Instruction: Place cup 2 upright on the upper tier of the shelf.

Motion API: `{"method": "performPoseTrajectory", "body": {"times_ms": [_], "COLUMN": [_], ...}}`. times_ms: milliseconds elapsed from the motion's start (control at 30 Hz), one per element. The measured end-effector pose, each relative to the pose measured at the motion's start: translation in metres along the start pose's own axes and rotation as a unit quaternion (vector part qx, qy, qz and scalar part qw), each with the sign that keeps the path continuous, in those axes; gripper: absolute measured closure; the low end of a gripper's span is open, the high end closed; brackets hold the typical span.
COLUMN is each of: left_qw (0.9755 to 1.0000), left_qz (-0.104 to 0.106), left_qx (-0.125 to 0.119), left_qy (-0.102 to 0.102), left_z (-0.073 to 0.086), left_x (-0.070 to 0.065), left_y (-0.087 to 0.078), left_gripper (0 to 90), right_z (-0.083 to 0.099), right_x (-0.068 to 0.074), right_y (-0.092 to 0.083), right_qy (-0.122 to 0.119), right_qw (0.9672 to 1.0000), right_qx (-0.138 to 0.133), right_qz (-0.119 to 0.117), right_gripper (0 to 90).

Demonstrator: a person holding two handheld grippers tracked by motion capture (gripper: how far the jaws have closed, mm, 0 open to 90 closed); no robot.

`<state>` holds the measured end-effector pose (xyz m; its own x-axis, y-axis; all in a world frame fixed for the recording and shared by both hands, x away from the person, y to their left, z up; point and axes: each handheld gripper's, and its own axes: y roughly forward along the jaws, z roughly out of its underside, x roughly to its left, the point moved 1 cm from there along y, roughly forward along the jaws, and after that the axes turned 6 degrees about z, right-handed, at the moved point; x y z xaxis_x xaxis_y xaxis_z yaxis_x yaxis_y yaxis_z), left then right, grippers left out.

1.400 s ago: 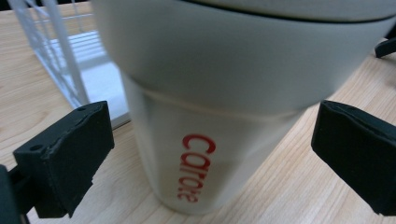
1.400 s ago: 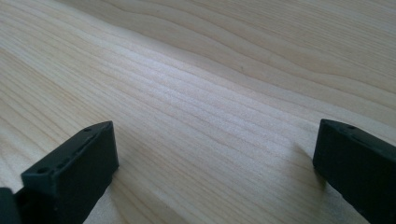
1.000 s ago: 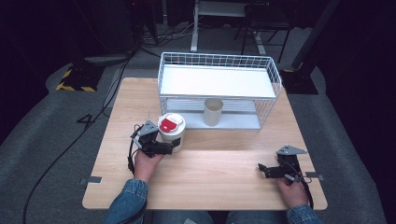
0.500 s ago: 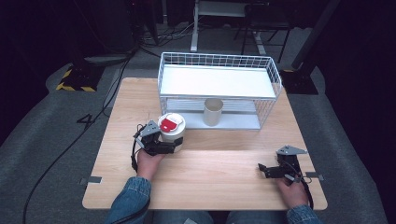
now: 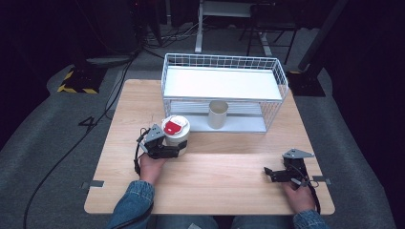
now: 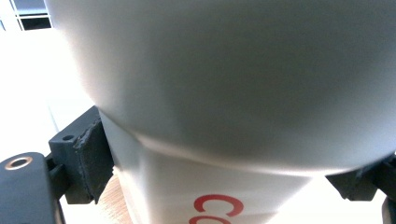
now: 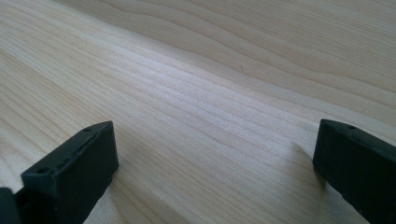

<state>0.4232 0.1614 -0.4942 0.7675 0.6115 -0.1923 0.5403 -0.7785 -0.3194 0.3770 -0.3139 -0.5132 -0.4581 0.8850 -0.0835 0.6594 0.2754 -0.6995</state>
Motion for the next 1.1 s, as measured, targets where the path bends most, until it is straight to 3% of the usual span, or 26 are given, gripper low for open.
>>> {"method": "performPoseTrajectory", "body": {"times_ms": [200,533,700,1100], "left_qw": [1.0000,0.9999,0.9998,0.9991], "left_qz": [-0.002,0.000,0.013,0.039], "left_qx": [0.002,-0.002,0.009,0.007], "left_qy": [0.003,-0.010,-0.010,-0.014], "left_z": [0.000,0.000,-0.003,-0.019], "left_x": [-0.001,0.000,-0.005,-0.023], "left_y": [-0.001,-0.005,-0.006,-0.014], "left_gripper": [11.7,12.5,12.7,13.0], "right_z": [0.000,0.000,0.000,0.000], "right_x": [0.000,0.000,0.000,0.000], "right_y": [0.000,0.000,0.000,0.000], "right_qy": [0.000,0.000,0.000,0.000], "right_qw": [1.0000,1.0000,1.0000,1.0000], "right_qx": [0.000,0.000,0.000,0.000], "right_qz": [0.000,0.000,0.000,0.000], "right_gripper": [0.1,0.1,0.0,0.1]}}
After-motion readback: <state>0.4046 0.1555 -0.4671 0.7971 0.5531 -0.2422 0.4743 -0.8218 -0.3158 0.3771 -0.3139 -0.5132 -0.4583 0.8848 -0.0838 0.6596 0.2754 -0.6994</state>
